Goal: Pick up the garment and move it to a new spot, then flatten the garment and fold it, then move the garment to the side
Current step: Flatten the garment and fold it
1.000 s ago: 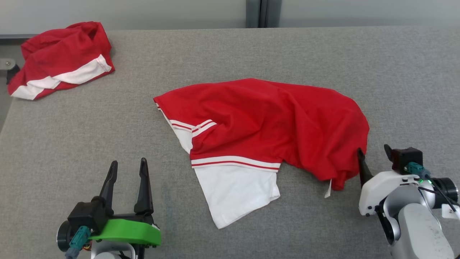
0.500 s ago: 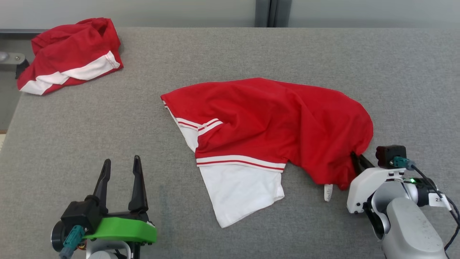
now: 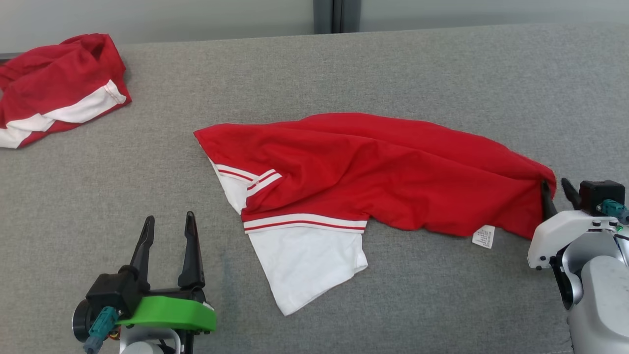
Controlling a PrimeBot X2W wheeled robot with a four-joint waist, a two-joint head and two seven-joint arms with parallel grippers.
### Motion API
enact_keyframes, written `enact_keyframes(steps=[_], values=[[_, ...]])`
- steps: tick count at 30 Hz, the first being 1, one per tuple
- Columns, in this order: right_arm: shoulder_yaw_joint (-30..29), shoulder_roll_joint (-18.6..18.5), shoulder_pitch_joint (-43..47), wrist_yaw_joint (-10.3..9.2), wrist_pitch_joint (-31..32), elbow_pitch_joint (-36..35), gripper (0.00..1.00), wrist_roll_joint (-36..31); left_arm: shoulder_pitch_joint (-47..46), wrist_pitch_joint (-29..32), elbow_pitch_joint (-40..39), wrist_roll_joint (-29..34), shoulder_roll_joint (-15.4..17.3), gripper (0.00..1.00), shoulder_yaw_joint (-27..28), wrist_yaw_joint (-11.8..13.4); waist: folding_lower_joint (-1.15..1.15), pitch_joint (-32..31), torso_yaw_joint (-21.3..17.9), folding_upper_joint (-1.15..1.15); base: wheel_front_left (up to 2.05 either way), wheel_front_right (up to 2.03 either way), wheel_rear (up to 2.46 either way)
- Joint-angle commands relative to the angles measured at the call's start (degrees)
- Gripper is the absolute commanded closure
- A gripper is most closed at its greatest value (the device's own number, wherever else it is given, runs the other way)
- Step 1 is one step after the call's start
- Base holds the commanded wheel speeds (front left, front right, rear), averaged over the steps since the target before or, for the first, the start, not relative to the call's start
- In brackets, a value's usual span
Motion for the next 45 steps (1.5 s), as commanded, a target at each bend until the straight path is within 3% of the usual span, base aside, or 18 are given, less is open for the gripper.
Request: enact_keyframes(steps=[1,12,20,45], values=[[-0.2,0.6,-0.3,-0.10,-0.9,-0.5,0.00,-0.3,-1.0,0.0,0.1,0.4,0.2,0.00,0.1,-0.2,0.00,0.2,-0.3,0.00,0.00,0.00,0.00],[6.9,5.4,5.5,-0.10,-9.3,-9.1,0.00,0.9,-0.4,0.0,0.3,0.4,0.2,0.00,0.2,-0.2,0.00,-1.9,-1.1,0.00,0.00,0.00,0.00],[10.8,6.3,10.3,-0.10,-12.2,-14.6,0.00,5.7,0.7,0.0,0.7,-0.1,0.2,0.00,-0.5,-0.4,0.00,-5.0,-1.4,0.00,0.00,0.00,0.00],[13.3,6.4,14.9,-0.09,-12.8,-16.1,0.00,8.5,6.5,0.0,0.3,-1.1,0.2,0.00,-1.2,1.0,0.00,-11.0,-0.5,0.00,0.00,0.00,0.00]])
